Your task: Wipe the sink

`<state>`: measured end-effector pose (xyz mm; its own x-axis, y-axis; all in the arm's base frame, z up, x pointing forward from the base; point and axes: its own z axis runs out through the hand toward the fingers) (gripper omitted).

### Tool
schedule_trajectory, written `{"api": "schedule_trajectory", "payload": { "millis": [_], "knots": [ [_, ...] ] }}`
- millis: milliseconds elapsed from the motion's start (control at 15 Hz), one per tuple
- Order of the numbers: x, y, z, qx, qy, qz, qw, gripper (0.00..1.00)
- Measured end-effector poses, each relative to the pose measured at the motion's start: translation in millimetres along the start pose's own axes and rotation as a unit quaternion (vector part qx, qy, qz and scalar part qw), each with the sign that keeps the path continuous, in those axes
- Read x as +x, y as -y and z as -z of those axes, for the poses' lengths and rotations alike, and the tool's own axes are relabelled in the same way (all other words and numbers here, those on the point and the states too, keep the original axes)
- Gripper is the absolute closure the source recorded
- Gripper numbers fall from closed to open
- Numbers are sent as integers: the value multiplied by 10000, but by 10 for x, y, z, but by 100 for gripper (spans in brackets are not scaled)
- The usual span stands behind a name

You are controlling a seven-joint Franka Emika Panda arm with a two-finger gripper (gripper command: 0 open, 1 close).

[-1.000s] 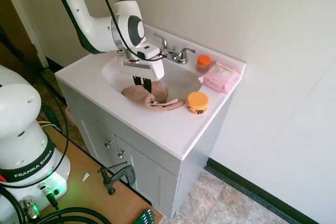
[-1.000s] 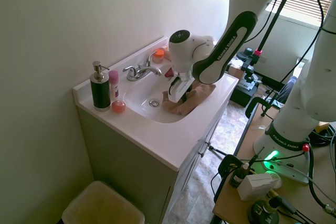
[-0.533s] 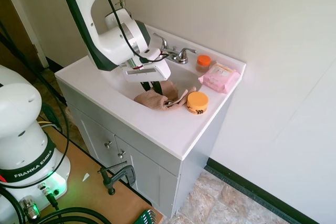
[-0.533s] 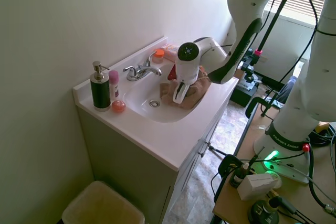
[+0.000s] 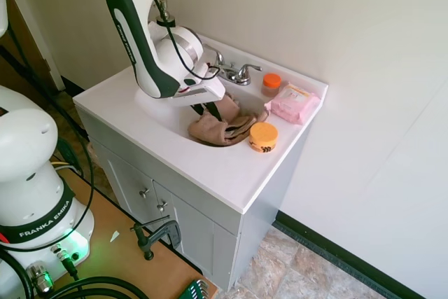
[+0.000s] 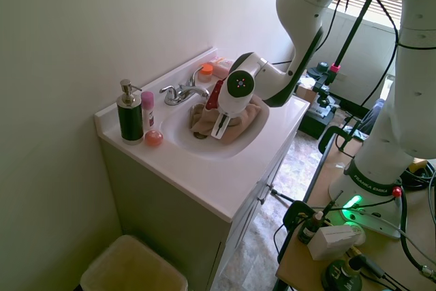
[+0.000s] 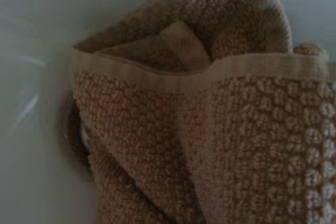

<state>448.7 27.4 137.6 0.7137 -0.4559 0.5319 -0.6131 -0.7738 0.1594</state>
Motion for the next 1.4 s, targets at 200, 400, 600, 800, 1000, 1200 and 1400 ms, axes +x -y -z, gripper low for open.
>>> {"api": "schedule_trajectory", "payload": {
  "millis": [200, 400, 600, 800, 1000, 1200, 1400],
  "knots": [
    [-159, 285, 177, 203, 268, -291, 9990, 100],
    [-300, 520, 337, 307, 635, -693, 9951, 100],
    [-342, 613, 424, 266, 1182, -1019, 9874, 100],
    [-318, 696, 587, 361, 1686, -1212, 9776, 100],
    [-271, 705, 695, 383, 2019, -1353, 9693, 100],
    [-211, 651, 816, 485, 2470, -1468, 9566, 100],
    [-159, 579, 1048, 668, 2848, -1507, 9443, 100]
  ]
}}
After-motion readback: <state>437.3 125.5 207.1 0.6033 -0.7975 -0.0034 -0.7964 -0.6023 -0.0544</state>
